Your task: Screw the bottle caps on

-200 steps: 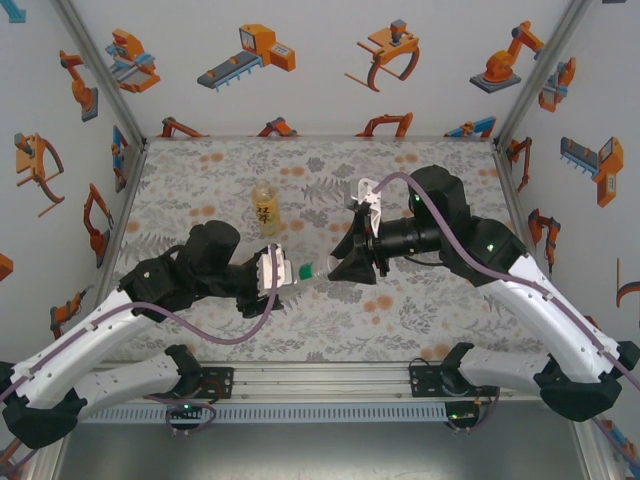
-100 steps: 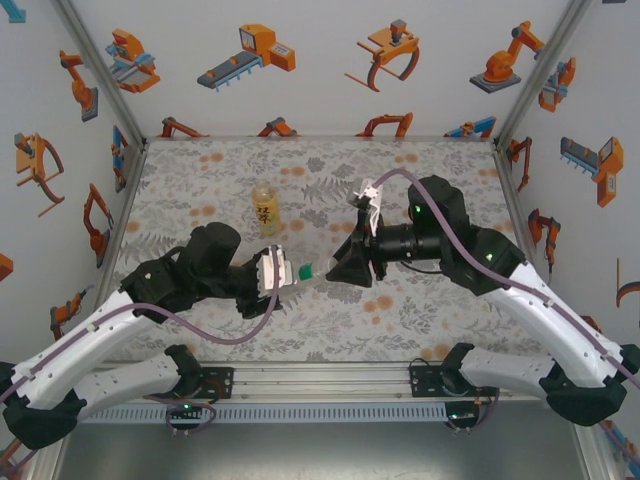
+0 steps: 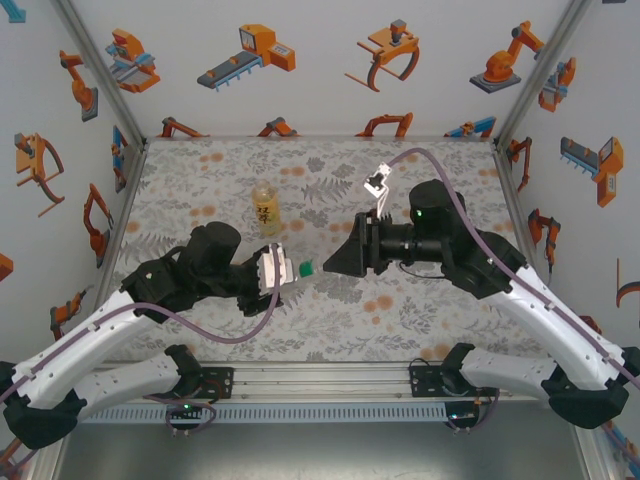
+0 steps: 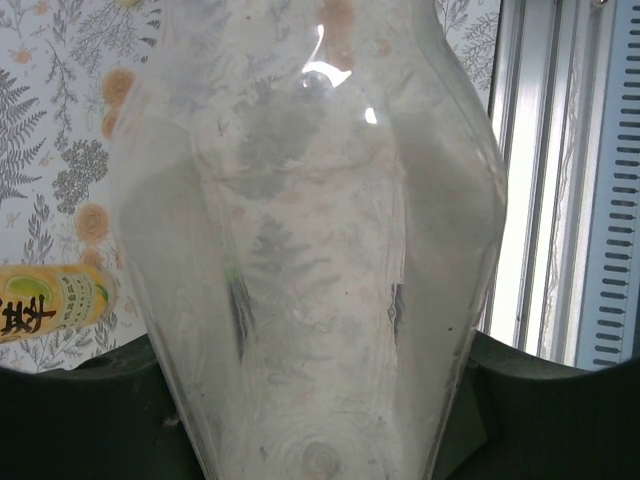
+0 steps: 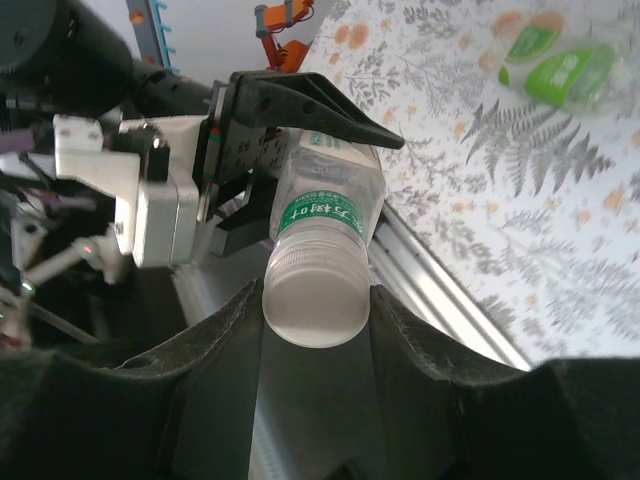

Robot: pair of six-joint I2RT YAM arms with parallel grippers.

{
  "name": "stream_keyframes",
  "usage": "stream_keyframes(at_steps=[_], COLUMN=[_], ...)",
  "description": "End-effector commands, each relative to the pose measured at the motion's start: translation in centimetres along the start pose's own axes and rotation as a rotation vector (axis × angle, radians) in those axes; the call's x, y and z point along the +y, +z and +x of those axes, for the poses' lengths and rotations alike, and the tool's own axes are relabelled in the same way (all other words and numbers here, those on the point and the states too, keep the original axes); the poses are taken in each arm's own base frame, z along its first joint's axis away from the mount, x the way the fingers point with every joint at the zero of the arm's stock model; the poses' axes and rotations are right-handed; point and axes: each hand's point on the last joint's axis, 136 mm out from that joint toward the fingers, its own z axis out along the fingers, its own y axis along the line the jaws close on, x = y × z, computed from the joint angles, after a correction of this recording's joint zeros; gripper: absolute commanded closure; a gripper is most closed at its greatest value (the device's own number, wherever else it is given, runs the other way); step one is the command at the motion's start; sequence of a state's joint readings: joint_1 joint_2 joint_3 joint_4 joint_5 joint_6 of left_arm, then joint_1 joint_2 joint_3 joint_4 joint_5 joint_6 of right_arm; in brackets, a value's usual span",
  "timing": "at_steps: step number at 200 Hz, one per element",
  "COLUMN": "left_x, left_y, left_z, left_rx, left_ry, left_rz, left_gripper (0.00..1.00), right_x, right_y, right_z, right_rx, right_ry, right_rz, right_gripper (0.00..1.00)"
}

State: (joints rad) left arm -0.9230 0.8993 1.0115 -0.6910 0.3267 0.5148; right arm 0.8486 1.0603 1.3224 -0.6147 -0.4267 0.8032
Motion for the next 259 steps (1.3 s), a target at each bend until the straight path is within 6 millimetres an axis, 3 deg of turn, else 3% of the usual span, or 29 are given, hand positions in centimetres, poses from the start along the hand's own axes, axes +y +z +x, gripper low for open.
stream_keyframes(at_steps=[1, 53, 104, 191, 230, 259], left_x=[0.5, 0.7, 0.4, 0.0, -0.2, -0.1], left_y=[-0.4, -0.3, -0.2, 0.8, 0.8, 0.7], left_z=[-2.4, -2.3, -2.4, -0.8, -0.7, -0.9], left_rx=[-0.096, -0.087, -0.102, -0.077, -0.077, -0.081], left_ry=[0.055, 0.089, 0.113, 0.07, 0.062, 0.063], left_rz=[-0.018, -0.027, -0.013, -0.004, 0.002, -0.001], left_gripper=[1.0, 1.0, 1.0, 1.0, 1.0, 1.0], right_x=[-2.0, -3.1, -3.1, -1.7, -1.2, -1.0], right_y=[0.6, 1.2, 1.4, -1.3, -1.9, -3.1], right_z=[1.6, 3.5, 3.3, 0.8, 0.3, -0.4], right_rx=[0.07, 0.14, 0.131, 0.04, 0.019, -0.006], right_ry=[0.277, 0.545, 0.568, 0.366, 0.302, 0.136], right_rz=[0.104, 0.155, 0.148, 0.184, 0.179, 0.201], right_gripper=[1.0, 0.96, 0.88, 0.47, 0.37, 0.36])
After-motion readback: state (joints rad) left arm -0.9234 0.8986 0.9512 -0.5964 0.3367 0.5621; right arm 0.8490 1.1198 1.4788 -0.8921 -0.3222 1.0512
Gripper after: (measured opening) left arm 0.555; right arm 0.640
